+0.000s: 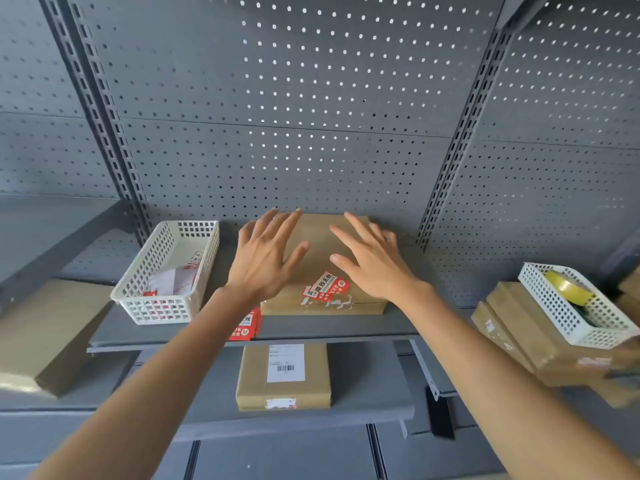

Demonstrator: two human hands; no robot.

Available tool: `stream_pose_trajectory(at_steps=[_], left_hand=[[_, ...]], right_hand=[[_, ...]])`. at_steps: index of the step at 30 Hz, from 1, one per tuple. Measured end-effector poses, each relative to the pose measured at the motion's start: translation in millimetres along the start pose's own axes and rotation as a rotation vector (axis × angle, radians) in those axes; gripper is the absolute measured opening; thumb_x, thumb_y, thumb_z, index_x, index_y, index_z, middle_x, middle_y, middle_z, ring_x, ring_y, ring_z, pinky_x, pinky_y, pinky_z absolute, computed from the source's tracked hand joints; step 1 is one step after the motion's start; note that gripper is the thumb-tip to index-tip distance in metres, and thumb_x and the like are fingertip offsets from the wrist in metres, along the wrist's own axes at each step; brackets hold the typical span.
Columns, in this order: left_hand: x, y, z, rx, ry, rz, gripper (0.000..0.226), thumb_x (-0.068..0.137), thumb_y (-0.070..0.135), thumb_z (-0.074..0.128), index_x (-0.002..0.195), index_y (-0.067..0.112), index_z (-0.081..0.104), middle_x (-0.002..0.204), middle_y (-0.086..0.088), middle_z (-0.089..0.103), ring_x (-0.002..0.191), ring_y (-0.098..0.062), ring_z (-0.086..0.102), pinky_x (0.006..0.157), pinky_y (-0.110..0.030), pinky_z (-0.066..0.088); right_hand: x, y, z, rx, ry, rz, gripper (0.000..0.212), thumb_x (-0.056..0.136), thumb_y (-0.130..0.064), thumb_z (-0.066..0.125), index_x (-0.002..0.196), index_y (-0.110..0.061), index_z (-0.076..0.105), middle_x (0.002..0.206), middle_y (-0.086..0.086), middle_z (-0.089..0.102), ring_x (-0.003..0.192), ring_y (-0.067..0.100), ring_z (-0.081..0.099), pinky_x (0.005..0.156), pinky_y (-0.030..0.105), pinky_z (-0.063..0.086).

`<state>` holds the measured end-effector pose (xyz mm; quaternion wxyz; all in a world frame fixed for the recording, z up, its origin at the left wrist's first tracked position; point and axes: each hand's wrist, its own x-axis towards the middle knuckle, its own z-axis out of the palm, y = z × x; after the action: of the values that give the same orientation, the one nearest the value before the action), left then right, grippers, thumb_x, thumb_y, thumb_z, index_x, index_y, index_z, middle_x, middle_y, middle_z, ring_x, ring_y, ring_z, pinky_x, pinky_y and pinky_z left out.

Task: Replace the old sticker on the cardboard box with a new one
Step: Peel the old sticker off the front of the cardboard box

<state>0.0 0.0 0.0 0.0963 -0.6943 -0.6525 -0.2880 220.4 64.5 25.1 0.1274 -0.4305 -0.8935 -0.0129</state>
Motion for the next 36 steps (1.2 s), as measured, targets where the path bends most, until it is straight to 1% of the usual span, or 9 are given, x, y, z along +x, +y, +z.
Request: stream_pose_trajectory(at_steps=[3, 6, 8, 11, 15, 20, 25, 30, 36], left_hand=[[-5, 0, 7, 0.013, 0.018, 0.017, 0.058, 0.101, 0.057, 0.034, 0.147, 0.023, 0.046, 0.129, -0.002, 0.063, 0.127, -0.027, 0.052, 0.11, -0.048, 0.031], [-18, 2, 19, -0.004, 0.004, 0.023, 0.05, 0.098, 0.054, 0.039, 0.133, 0.023, 0.058, 0.109, 0.003, 0.067, 0.108, -0.027, 0.059, 0.105, -0.047, 0.036], [-26, 2, 25, -0.036, 0.021, 0.049, 0.038, 0.096, 0.045, 0.047, 0.12, 0.022, 0.065, 0.102, 0.001, 0.067, 0.101, -0.03, 0.06, 0.1, -0.048, 0.042], [-36, 4, 34, -0.101, 0.04, 0.112, 0.022, 0.095, 0.034, 0.054, 0.109, 0.023, 0.068, 0.099, 0.0, 0.067, 0.092, -0.032, 0.06, 0.081, -0.046, 0.051], [-43, 3, 40, -0.116, 0.053, 0.147, 0.017, 0.096, 0.028, 0.065, 0.109, 0.025, 0.075, 0.102, 0.001, 0.066, 0.092, -0.028, 0.059, 0.074, -0.041, 0.051], [-47, 3, 44, -0.113, 0.033, 0.132, 0.032, 0.095, 0.042, 0.053, 0.105, 0.024, 0.077, 0.105, 0.0, 0.066, 0.094, -0.028, 0.059, 0.076, -0.041, 0.052], [-48, 5, 46, -0.103, 0.018, 0.112, 0.028, 0.088, 0.043, 0.068, 0.102, 0.021, 0.078, 0.106, -0.001, 0.066, 0.095, -0.029, 0.061, 0.075, -0.042, 0.056], [-46, 11, 41, -0.088, -0.007, 0.1, 0.049, 0.085, 0.061, 0.053, 0.099, 0.02, 0.077, 0.105, -0.002, 0.066, 0.098, -0.03, 0.061, 0.076, -0.042, 0.054], [-44, 23, 34, -0.048, -0.079, 0.08, 0.058, 0.093, 0.071, 0.037, 0.119, 0.031, 0.07, 0.113, -0.001, 0.059, 0.108, -0.028, 0.052, 0.087, -0.044, 0.049]], right_hand=[[2, -1, 5, 0.044, -0.068, -0.006, 0.055, 0.103, -0.05, 0.045, 0.152, -0.026, 0.041, 0.163, -0.001, 0.03, 0.147, 0.024, 0.028, 0.118, 0.051, 0.025], [1, -4, 17, 0.171, -0.118, 0.008, 0.049, 0.102, -0.043, 0.053, 0.145, -0.018, 0.053, 0.146, -0.002, 0.046, 0.14, 0.019, 0.034, 0.117, 0.045, 0.033], [1, -6, 23, 0.218, -0.103, 0.013, 0.043, 0.101, -0.039, 0.057, 0.137, -0.017, 0.061, 0.134, -0.003, 0.054, 0.134, 0.019, 0.04, 0.113, 0.047, 0.036], [2, -10, 27, 0.248, -0.066, 0.009, 0.033, 0.098, -0.032, 0.063, 0.129, -0.02, 0.068, 0.122, -0.005, 0.059, 0.125, 0.018, 0.047, 0.109, 0.045, 0.04], [1, -14, 27, 0.301, -0.03, 0.022, 0.024, 0.097, -0.023, 0.067, 0.12, -0.023, 0.072, 0.12, -0.005, 0.062, 0.119, 0.016, 0.052, 0.104, 0.039, 0.044], [1, -21, 27, 0.326, -0.009, 0.063, 0.02, 0.096, -0.015, 0.068, 0.114, -0.018, 0.074, 0.118, -0.001, 0.062, 0.099, 0.012, 0.049, 0.093, 0.036, 0.047], [1, -25, 27, 0.313, -0.008, 0.101, 0.009, 0.095, -0.014, 0.068, 0.102, -0.015, 0.074, 0.106, -0.001, 0.06, 0.097, 0.018, 0.054, 0.088, 0.037, 0.046], [3, -25, 27, 0.352, -0.033, 0.136, 0.005, 0.093, -0.014, 0.071, 0.097, -0.016, 0.072, 0.101, -0.002, 0.057, 0.094, 0.019, 0.057, 0.088, 0.04, 0.05], [7, -26, 24, 0.397, -0.087, 0.18, 0.017, 0.095, -0.013, 0.064, 0.085, -0.027, 0.066, 0.107, 0.001, 0.057, 0.096, 0.022, 0.062, 0.088, 0.042, 0.052]])
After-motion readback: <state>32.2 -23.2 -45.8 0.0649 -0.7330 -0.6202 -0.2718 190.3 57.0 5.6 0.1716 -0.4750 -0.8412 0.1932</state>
